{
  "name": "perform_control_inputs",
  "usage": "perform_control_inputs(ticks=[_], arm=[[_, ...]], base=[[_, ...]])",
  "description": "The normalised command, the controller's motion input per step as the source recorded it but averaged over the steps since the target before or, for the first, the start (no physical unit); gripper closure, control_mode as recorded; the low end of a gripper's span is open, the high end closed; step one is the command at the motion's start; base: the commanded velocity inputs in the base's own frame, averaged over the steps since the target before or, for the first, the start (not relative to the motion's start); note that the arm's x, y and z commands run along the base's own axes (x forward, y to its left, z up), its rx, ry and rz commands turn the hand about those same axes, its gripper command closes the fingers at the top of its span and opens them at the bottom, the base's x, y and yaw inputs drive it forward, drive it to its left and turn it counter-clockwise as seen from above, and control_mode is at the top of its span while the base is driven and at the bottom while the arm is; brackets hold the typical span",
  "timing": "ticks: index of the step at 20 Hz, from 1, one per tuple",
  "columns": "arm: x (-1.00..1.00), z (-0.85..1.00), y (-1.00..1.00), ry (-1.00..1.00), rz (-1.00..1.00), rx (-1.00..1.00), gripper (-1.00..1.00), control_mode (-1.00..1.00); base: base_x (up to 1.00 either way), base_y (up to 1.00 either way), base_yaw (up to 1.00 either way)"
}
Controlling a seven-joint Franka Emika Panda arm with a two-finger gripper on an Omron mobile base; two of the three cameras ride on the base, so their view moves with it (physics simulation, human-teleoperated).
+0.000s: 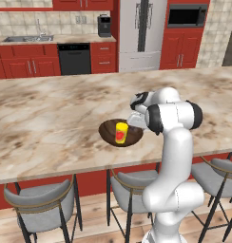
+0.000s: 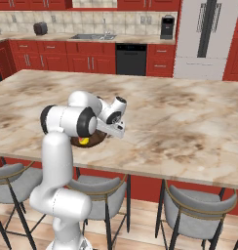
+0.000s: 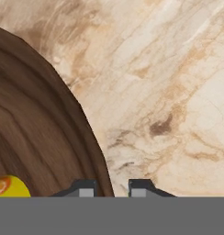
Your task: Place the cup inside the bowl on the dining table and move the bowl to any counter.
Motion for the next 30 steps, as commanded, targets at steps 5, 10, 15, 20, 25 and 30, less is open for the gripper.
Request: perform_control_inputs(ticks=[5, 10, 15, 20, 25, 30], arm=[[0.0, 0.0, 0.0, 0.05, 0.0, 0.0, 1.0, -1.0], [0.0, 0.09, 0.0, 0.0, 0.0, 0.0, 1.0, -1.0], [0.0, 0.08, -0.04, 0.0, 0.0, 0.0, 1.0, -1.0], [-0.04, 0.02, -0.16, 0.0, 0.0, 0.02, 1.0, -1.0], [-0.2, 0.14, -0.17, 0.0, 0.0, 0.1, 1.0, -1.0], [-0.28, 0.33, -0.14, 0.0, -0.01, 0.11, 1.0, -1.0]], base=[[0.0, 0.0, 0.0], [0.0, 0.0, 0.0], [0.0, 0.0, 0.0], [0.0, 0.0, 0.0], [0.0, 0.0, 0.0], [0.0, 0.0, 0.0]])
